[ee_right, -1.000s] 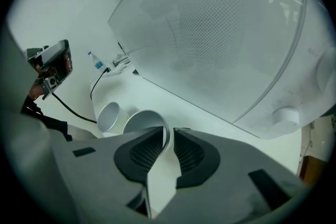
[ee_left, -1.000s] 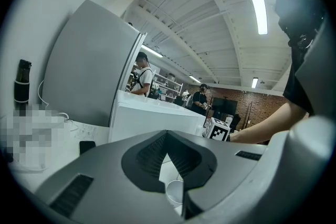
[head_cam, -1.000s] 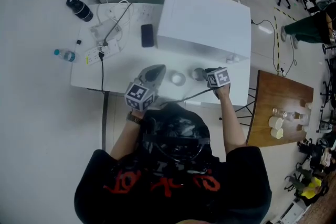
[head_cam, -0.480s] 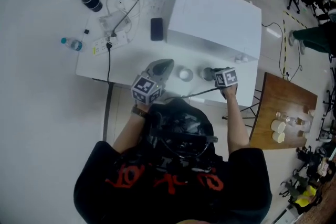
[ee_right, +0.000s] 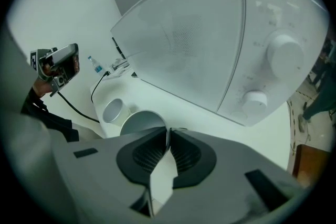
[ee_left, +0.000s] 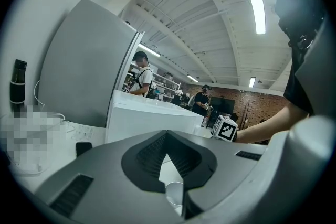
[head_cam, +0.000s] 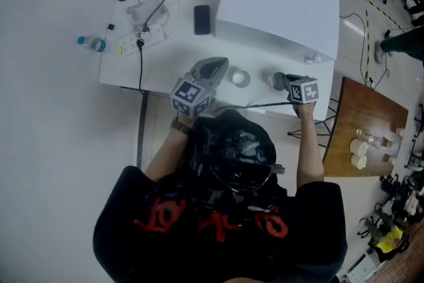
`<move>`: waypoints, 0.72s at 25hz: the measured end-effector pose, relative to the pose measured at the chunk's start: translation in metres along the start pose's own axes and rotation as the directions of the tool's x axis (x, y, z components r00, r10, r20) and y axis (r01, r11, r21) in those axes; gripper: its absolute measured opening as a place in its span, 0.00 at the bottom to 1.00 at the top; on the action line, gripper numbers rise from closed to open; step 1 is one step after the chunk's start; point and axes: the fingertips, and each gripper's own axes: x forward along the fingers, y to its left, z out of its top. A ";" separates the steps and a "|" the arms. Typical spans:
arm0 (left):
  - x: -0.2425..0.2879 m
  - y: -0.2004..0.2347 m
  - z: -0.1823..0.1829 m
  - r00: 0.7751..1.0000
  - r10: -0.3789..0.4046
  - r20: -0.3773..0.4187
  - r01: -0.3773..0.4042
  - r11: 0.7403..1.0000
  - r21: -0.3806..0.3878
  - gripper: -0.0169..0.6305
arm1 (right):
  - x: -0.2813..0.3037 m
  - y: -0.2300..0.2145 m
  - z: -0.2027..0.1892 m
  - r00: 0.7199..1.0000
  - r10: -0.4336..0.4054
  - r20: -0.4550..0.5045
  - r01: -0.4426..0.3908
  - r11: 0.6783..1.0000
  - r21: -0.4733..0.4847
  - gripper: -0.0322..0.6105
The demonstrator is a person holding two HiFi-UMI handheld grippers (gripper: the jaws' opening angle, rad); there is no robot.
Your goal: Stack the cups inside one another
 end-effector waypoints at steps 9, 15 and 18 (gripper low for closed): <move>0.004 0.003 0.005 1.000 0.005 0.008 -0.005 1.000 0.000 0.03 | -0.058 0.039 0.057 0.995 0.021 0.096 0.000 0.977 -0.211 0.10; 0.003 0.008 0.009 0.999 0.021 0.025 -0.021 1.000 -0.001 0.03 | -0.060 0.094 0.086 0.991 0.119 0.068 -0.088 0.934 -0.345 0.10; 0.000 0.010 0.008 0.999 0.030 0.029 -0.030 1.000 -0.006 0.03 | -0.055 0.117 0.092 0.986 0.160 0.042 -0.131 0.910 -0.394 0.10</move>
